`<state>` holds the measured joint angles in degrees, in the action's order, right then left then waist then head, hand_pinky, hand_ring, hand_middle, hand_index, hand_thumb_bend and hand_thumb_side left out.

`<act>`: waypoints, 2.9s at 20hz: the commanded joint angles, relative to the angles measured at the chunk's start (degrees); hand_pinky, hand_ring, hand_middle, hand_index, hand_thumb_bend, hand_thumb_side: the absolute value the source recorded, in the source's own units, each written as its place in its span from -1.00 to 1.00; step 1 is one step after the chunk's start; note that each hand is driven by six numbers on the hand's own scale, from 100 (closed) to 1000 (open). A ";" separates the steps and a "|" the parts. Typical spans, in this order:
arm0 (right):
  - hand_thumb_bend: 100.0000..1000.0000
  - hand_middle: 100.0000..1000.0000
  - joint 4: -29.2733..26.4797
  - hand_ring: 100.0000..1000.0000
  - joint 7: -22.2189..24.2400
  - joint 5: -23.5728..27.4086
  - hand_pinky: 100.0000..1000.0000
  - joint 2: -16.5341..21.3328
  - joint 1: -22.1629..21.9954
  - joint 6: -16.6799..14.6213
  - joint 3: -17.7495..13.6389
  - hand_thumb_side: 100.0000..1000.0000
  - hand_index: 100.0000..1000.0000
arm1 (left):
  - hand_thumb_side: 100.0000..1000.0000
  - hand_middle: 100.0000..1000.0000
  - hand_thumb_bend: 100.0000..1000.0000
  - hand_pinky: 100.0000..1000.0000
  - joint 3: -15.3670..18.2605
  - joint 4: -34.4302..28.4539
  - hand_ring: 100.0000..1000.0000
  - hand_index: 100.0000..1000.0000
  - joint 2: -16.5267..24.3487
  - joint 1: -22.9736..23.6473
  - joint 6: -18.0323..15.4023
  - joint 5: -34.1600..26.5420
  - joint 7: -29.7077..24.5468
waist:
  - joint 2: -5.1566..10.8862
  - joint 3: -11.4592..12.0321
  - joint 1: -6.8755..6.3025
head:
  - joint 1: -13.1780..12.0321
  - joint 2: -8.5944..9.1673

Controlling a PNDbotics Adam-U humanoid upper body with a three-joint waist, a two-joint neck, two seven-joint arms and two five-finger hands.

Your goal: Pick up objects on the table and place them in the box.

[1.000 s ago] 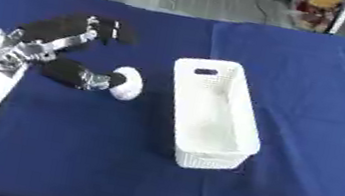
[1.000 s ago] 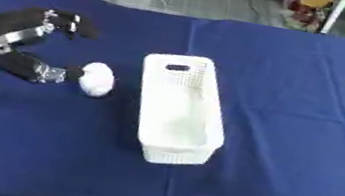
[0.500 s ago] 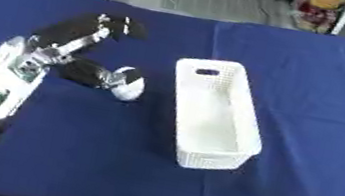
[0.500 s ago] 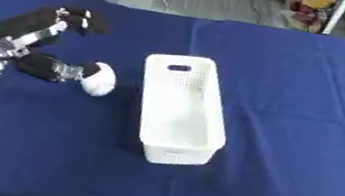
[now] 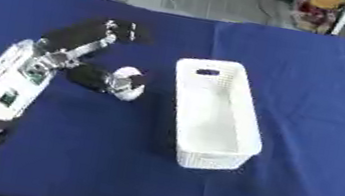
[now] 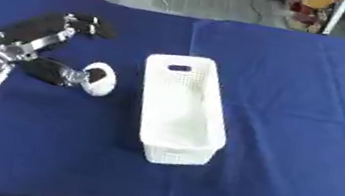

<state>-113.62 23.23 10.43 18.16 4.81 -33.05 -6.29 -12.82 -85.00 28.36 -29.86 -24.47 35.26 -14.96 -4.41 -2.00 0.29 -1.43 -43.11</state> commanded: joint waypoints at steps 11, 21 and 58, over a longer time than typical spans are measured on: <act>-1.00 0.50 -0.98 0.60 0.32 0.30 0.63 0.96 -0.02 0.03 -0.08 0.34 0.70 | 0.61 0.58 0.28 0.39 -1.22 2.61 0.45 0.75 0.88 -1.74 -2.61 5.73 -3.33 | 0.74 -0.15 -0.03 | -0.79 -0.08; -1.00 0.50 -0.98 0.60 0.39 0.37 0.63 0.95 -0.03 0.06 -0.05 0.34 0.70 | 0.65 0.58 0.28 0.36 -1.05 4.48 0.42 0.75 0.77 -2.39 -2.26 7.89 -5.58 | 0.79 -0.22 -0.08 | -0.97 -0.17; -1.00 0.50 -0.98 0.60 0.58 0.47 0.63 0.95 -0.08 0.01 0.01 0.34 0.70 | 0.62 0.56 0.34 0.38 -0.97 6.66 0.46 0.77 0.17 -3.17 -2.51 13.65 -5.77 | 0.72 -0.41 0.02 | -1.59 0.04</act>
<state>-113.62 23.65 10.64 18.16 4.75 -32.92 -5.98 -14.27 -77.88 28.11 -31.49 -27.04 48.28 -21.56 -4.38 -2.35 0.27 -2.58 -43.54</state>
